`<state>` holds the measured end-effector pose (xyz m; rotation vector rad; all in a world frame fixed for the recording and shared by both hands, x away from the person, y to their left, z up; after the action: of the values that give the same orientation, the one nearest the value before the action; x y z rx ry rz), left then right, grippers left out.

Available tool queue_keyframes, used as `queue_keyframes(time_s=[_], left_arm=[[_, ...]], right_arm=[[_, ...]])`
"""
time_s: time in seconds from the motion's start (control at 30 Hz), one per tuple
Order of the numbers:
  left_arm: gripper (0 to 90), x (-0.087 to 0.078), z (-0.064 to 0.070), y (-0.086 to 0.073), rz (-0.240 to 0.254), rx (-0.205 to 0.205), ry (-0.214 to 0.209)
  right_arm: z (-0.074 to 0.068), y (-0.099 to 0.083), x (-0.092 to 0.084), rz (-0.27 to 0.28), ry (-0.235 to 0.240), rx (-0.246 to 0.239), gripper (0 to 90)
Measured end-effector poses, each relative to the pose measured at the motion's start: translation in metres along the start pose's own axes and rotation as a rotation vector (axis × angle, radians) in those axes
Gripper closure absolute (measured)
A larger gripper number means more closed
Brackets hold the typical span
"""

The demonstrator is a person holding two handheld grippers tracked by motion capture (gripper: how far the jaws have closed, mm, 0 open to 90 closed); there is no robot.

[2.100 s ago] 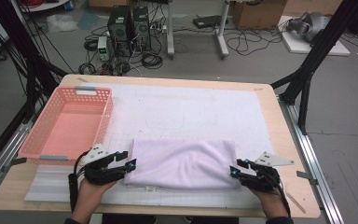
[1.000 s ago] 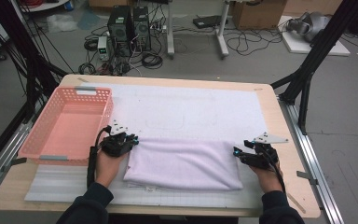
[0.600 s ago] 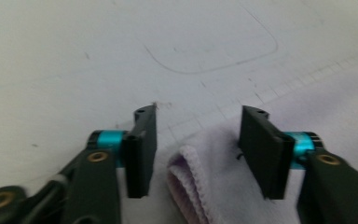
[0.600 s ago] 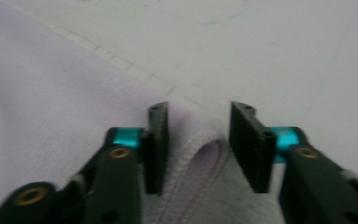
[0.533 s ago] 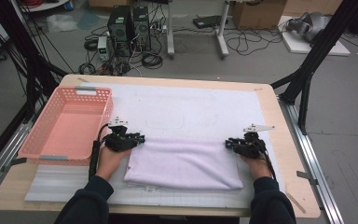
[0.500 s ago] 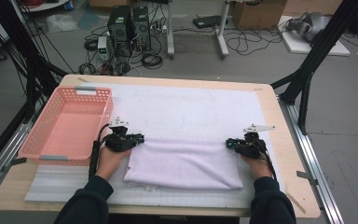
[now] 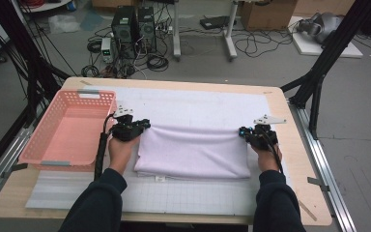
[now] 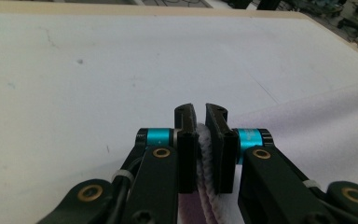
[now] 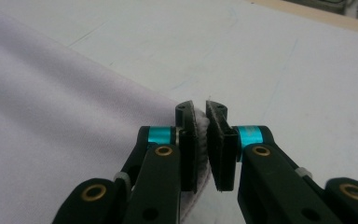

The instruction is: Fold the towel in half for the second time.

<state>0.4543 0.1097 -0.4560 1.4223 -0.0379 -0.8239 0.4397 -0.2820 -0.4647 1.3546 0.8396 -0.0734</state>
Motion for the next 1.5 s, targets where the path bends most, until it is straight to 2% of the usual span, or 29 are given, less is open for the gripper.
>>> queue_keyframes(time_s=[0.13,0.2,0.23,0.27,0.3,0.33,0.37,0.43,0.5,0.53,0.6,0.63,0.7,0.77,0.87,0.93,1.0,1.07,1.1,1.2,1.23,1.37,1.43,1.5], left_arm=[[82.8,0.010,-0.001,0.009,0.034,0.009,0.028],[81.7,0.014,-0.002,0.006,0.022,0.007,0.035],[78.1,0.016,-0.003,0.002,-0.002,0.014,0.042],[68.7,0.016,-0.004,-0.001,-0.029,0.020,0.061],[59.6,0.015,-0.004,-0.002,-0.036,0.027,0.063],[56.0,0.012,-0.002,-0.003,-0.040,0.042,0.056],[54.3,0.008,-0.001,-0.002,-0.036,0.062,0.060],[51.6,0.000,0.002,-0.001,-0.019,0.072,0.044],[52.1,-0.007,0.007,-0.002,-0.018,0.098,0.028],[52.6,-0.011,0.010,-0.004,-0.030,0.106,0.016],[53.3,-0.016,0.019,-0.009,-0.065,0.137,-0.012],[55.8,-0.019,0.024,-0.012,-0.053,0.154,-0.028],[60.7,-0.023,0.032,-0.019,-0.070,0.183,-0.045],[65.4,-0.026,0.038,-0.029,-0.092,0.191,-0.068],[68.9,-0.029,0.044,-0.041,-0.144,0.208,-0.083],[70.3,-0.032,0.048,-0.045,-0.137,0.204,-0.098],[71.1,-0.035,0.051,-0.051,-0.157,0.210,-0.106],[71.4,-0.038,0.052,-0.059,-0.177,0.209,-0.111],[72.1,-0.039,0.053,-0.063,-0.179,0.196,-0.111],[76.4,-0.044,0.053,-0.070,-0.187,0.198,-0.109],[77.9,-0.046,0.053,-0.071,-0.194,0.199,-0.110],[83.4,-0.058,0.052,-0.078,-0.197,0.203,-0.107],[85.5,-0.063,0.052,-0.081,-0.208,0.211,-0.104],[87.3,-0.068,0.052,-0.083,-0.218,0.229,-0.096]], right_arm=[[0.008,0.012,0.009,0.008,-0.049,0.007,83.5],[0.011,0.015,0.014,0.008,-0.075,0.020,83.3],[0.011,0.015,0.017,-0.002,-0.077,0.031,82.8],[0.010,0.015,0.021,-0.005,-0.085,0.030,81.3],[0.008,0.014,0.024,-0.010,-0.095,0.021,76.6],[0.007,0.013,0.025,-0.014,-0.106,0.028,68.7],[0.006,0.013,0.026,-0.011,-0.107,0.039,61.2],[0.006,0.014,0.022,0.003,-0.110,0.058,53.7],[0.005,0.017,0.016,0.011,-0.116,0.047,49.5],[0.003,0.019,0.013,0.015,-0.103,0.048,48.9],[-0.005,0.021,0.005,0.018,-0.053,0.040,48.2],[-0.009,0.022,0.002,0.008,-0.038,0.027,47.8],[-0.020,0.020,-0.005,-0.018,0.007,0.022,47.7],[-0.030,0.016,-0.012,0.003,0.043,0.007,50.1],[-0.043,-0.002,-0.016,-0.031,0.097,0.004,55.1],[-0.050,-0.016,-0.018,-0.065,0.137,-0.017,62.0],[-0.055,-0.027,-0.021,-0.081,0.169,-0.026,67.2],[-0.060,-0.035,-0.026,-0.087,0.209,-0.024,68.7],[-0.062,-0.039,-0.027,-0.094,0.220,-0.039,68.7],[-0.067,-0.048,-0.032,-0.131,0.233,-0.080,68.2],[-0.068,-0.051,-0.033,-0.152,0.226,-0.105,68.1],[-0.061,-0.060,-0.043,-0.152,0.173,-0.150,64.8],[-0.053,-0.063,-0.048,-0.151,0.150,-0.142,62.4],[-0.045,-0.066,-0.053,-0.152,0.142,-0.113,62.5]])
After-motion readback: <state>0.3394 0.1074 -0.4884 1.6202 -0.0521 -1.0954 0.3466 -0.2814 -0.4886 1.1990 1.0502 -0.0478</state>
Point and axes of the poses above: each handheld gripper's, and its own axes: x roughly forward along the jaws, y roughly out of its top, z roughly to its right, the point moved 7 cm from there along x, roughly forward along the jaws, and after that the axes turned 2 degrees about x, right-handed, at the moved point
